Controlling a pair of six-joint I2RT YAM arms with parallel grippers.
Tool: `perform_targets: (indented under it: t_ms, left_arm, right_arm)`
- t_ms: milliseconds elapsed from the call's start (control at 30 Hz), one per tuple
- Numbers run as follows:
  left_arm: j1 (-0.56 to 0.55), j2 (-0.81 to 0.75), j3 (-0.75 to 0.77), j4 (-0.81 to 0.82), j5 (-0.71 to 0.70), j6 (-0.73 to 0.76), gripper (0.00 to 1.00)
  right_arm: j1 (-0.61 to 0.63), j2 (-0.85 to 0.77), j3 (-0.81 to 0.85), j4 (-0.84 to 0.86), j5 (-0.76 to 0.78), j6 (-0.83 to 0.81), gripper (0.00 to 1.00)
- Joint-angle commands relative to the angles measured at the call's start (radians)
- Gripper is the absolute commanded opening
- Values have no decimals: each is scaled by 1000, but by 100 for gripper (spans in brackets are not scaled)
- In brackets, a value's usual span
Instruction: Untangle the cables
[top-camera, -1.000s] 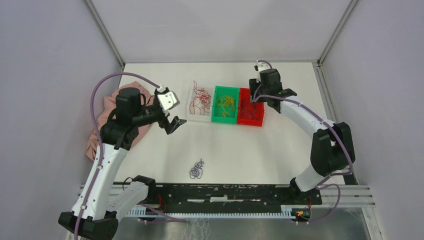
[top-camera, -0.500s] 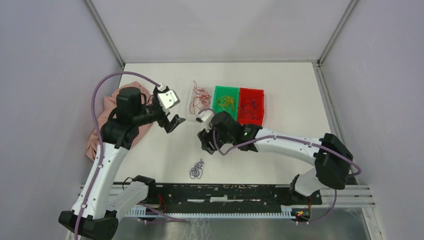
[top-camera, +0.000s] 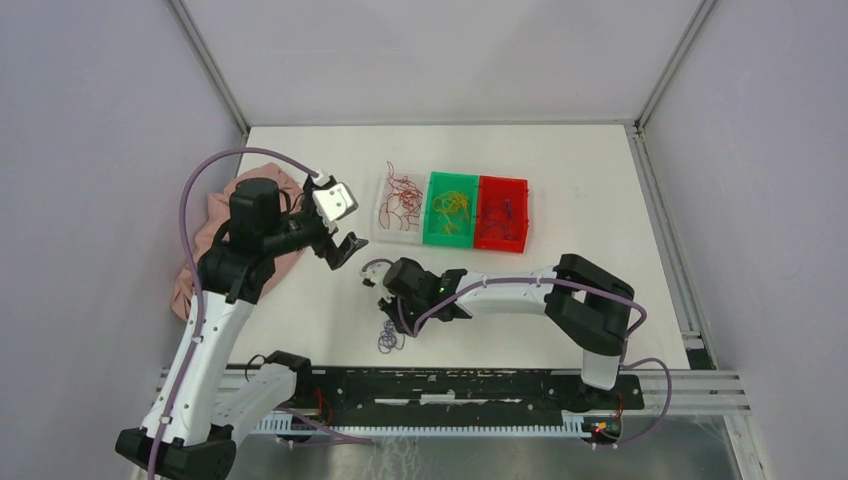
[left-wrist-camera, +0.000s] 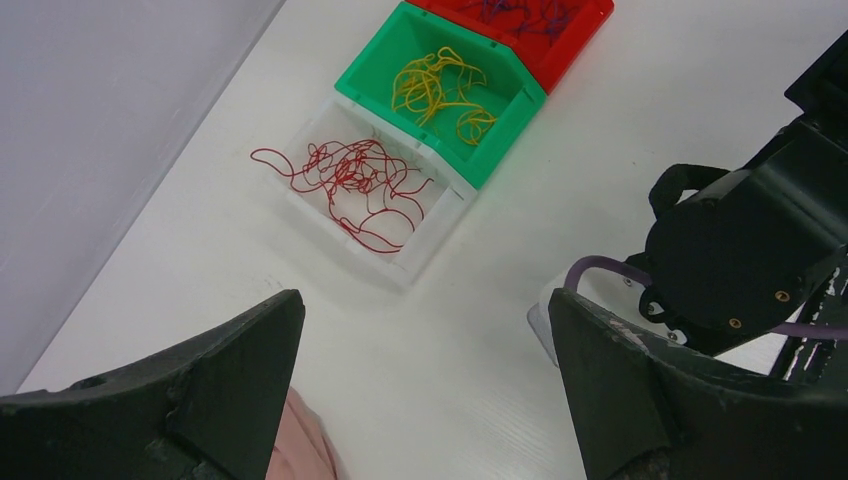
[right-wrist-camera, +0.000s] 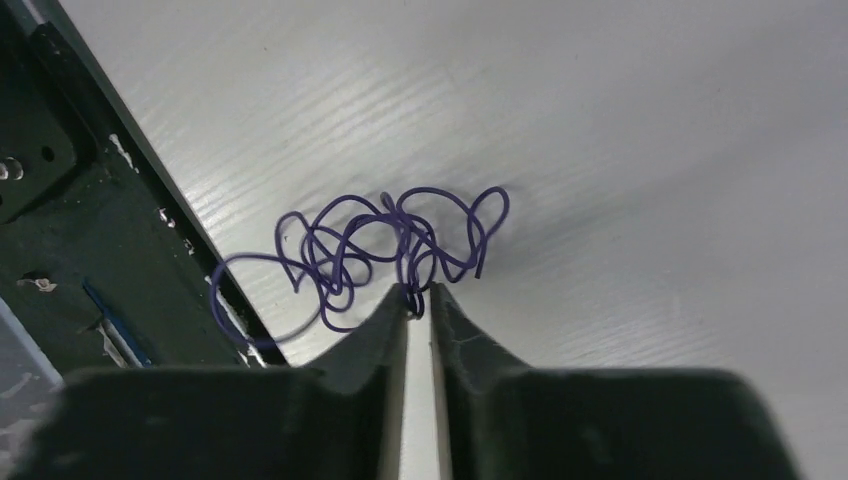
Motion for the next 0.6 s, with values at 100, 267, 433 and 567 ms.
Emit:
perform_targets:
  t_ms: [100, 267, 433, 567]
  left_arm:
    - [0, -28, 20, -24, -4, 44, 99]
    - [0, -38, -3, -23, 61, 20, 99]
    - [-1, -60, -23, -85, 219, 55, 100]
    - [-1, -52, -35, -124, 233, 58, 100]
  right_arm:
    - [-44, -162, 1, 109, 15, 29, 0]
    - [-120, -353, -51, 133, -43, 39, 0]
    - [-191, -507, -71, 132, -78, 32, 0]
    - [-296, -570, -64, 95, -73, 43, 0]
